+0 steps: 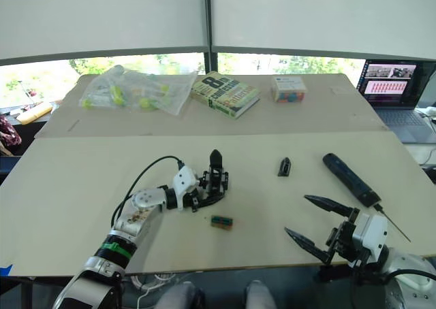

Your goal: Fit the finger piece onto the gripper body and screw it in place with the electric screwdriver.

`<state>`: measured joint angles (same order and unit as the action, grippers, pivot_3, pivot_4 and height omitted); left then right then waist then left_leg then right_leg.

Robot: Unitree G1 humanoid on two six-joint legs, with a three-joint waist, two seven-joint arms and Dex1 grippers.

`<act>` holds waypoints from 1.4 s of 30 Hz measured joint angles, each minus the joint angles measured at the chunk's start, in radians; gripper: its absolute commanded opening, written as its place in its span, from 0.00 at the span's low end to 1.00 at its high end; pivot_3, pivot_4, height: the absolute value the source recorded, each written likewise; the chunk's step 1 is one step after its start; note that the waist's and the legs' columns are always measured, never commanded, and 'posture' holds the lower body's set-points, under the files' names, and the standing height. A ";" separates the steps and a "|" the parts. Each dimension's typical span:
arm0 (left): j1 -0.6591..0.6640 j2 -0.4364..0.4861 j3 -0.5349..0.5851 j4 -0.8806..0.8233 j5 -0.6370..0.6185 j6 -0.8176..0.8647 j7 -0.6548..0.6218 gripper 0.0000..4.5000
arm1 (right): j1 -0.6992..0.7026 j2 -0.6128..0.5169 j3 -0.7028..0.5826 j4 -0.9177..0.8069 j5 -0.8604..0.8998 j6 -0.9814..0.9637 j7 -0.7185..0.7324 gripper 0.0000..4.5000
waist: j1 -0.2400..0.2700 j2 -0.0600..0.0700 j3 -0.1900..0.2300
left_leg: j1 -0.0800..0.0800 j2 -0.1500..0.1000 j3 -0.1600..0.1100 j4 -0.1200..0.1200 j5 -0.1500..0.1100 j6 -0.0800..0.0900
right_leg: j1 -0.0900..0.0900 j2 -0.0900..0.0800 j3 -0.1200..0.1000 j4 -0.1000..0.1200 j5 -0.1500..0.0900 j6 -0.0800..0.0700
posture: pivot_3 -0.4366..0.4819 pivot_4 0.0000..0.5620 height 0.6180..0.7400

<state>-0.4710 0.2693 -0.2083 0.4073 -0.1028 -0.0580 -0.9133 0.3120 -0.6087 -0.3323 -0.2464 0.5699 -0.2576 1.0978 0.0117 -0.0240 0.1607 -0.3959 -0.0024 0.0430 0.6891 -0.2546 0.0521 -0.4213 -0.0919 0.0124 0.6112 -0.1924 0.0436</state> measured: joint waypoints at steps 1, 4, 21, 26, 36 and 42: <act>0.000 0.000 0.000 0.000 -0.001 0.000 -0.003 0.52 | 0.003 0.000 0.000 0.000 0.000 0.000 0.000 1.00 | 0.000 0.000 0.000 | 0.000 0.000 0.000 0.000 0.000 0.000 | 0.000 0.000 0.000 0.000 0.000 0.000 | 0.48 0.27 1.00; 0.003 -0.005 0.004 0.001 -0.007 0.002 -0.003 0.74 | 0.003 0.000 0.000 0.000 0.000 0.000 -0.001 1.00 | 0.000 0.000 0.000 | 0.000 0.000 0.000 0.000 0.000 0.000 | 0.000 0.000 0.000 0.000 0.000 0.000 | 0.48 0.27 1.00; 0.179 0.249 0.157 -0.138 -0.163 0.086 -0.154 0.99 | 0.168 -0.027 -0.108 -0.051 0.078 0.094 0.009 1.00 | -0.004 0.001 -0.001 | 0.002 0.002 0.000 -0.002 0.000 0.000 | -0.001 -0.001 0.000 0.000 -0.001 -0.001 | 0.48 0.27 1.00; 0.265 0.365 0.246 -0.221 -0.248 0.116 -0.241 0.99 | 0.277 0.050 -0.162 -0.078 0.072 0.097 -0.059 1.00 | 0.004 0.001 -0.001 | 0.001 0.002 0.000 -0.002 0.000 -0.001 | -0.002 -0.005 -0.001 0.000 -0.002 -0.003 | 0.48 0.27 1.00; 0.330 0.420 0.330 -0.434 -0.376 0.149 -0.310 0.99 | 0.141 -0.018 -0.077 -0.296 0.041 0.494 -0.421 1.00 | -0.012 0.002 0.000 | 0.001 0.002 0.001 -0.002 0.000 -0.001 | -0.002 -0.011 -0.005 0.001 -0.005 -0.010 | 0.48 0.27 1.00; 0.298 0.425 0.342 -0.526 -0.448 0.270 -0.269 0.99 | -0.437 -0.175 0.077 -0.235 0.160 1.148 -0.715 1.00 | -0.010 0.001 0.001 | -0.002 0.002 0.002 -0.002 0.000 -0.001 | -0.004 -0.005 -0.004 0.000 -0.005 -0.011 | 0.48 0.27 1.00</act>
<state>-0.1727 0.6944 0.1337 -0.1188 -0.5503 0.2116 -1.1819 -0.1251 -0.7841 -0.2557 -0.4816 0.7298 0.8904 0.3824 0.0015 -0.0232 0.1615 -0.3974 -0.0008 0.0451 0.6870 -0.2544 0.0513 -0.4256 -0.0969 0.0081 0.6113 -0.1969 0.0328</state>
